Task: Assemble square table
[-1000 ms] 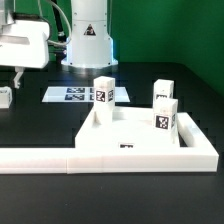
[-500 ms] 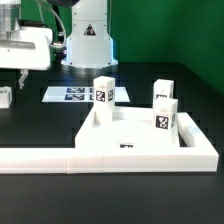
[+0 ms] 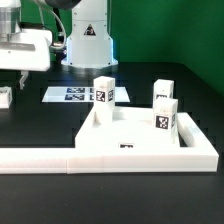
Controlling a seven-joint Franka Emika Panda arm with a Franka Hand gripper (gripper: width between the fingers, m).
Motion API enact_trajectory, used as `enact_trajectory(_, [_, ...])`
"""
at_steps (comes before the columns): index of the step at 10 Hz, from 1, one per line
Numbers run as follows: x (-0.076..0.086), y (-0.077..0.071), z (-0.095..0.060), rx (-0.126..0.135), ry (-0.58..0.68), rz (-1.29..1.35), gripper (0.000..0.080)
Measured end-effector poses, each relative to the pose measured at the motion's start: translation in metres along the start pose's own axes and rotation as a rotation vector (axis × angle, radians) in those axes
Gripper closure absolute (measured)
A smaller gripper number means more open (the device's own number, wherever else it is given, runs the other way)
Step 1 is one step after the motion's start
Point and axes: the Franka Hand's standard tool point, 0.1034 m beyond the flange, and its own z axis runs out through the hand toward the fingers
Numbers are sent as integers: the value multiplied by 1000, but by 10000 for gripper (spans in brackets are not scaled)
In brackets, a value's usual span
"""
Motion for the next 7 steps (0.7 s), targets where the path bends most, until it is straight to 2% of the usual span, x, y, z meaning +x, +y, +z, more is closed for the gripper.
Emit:
enact_trajectory(2, [-2,-1,3,-3,-6,1,151])
enact_trajectory(3, [-3,-4,5,9,-23,17,151])
enact_trajectory(5, [-9,-13,12,78,-159,20,151])
enact_trajectory(6, [-9,-13,14,99,-239,17,151])
enact_trajectory(7, [-6,-11,17,106,-269,13,151])
